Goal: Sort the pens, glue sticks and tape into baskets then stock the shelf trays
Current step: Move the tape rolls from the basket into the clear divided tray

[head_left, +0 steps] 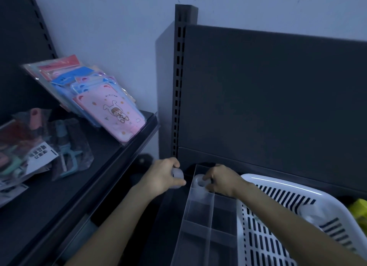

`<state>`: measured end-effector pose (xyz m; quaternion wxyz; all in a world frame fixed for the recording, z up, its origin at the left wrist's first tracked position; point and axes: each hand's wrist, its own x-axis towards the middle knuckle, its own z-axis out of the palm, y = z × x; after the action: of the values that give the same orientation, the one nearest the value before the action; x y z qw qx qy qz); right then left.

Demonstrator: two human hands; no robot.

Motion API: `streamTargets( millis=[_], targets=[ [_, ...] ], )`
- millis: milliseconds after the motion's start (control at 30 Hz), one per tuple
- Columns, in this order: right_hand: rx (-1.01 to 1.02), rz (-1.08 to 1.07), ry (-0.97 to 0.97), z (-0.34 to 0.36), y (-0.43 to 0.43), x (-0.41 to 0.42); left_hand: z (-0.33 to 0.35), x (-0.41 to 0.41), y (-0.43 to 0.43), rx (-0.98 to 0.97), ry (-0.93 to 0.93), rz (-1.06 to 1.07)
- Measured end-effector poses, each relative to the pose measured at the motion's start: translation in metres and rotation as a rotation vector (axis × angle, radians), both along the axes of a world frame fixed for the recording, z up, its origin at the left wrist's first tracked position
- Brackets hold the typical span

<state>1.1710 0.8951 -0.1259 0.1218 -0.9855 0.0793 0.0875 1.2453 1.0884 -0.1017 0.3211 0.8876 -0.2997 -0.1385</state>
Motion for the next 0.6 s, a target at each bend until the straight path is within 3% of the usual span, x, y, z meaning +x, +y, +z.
streamTargets(
  millis=[167,400,600],
  targets=[
    [0.069,0.009,-0.053,0.008,-0.002,-0.004,0.000,-0.001,-0.003,0.002,-0.018,-0.025],
    [0.361,-0.044,-0.369,0.042,0.001,-0.035,0.001,-0.013,-0.027,-0.061,0.016,-0.168],
    [0.247,0.112,-0.346,0.039,-0.001,-0.047,0.002,-0.029,-0.041,-0.112,0.011,-0.262]
  ],
)
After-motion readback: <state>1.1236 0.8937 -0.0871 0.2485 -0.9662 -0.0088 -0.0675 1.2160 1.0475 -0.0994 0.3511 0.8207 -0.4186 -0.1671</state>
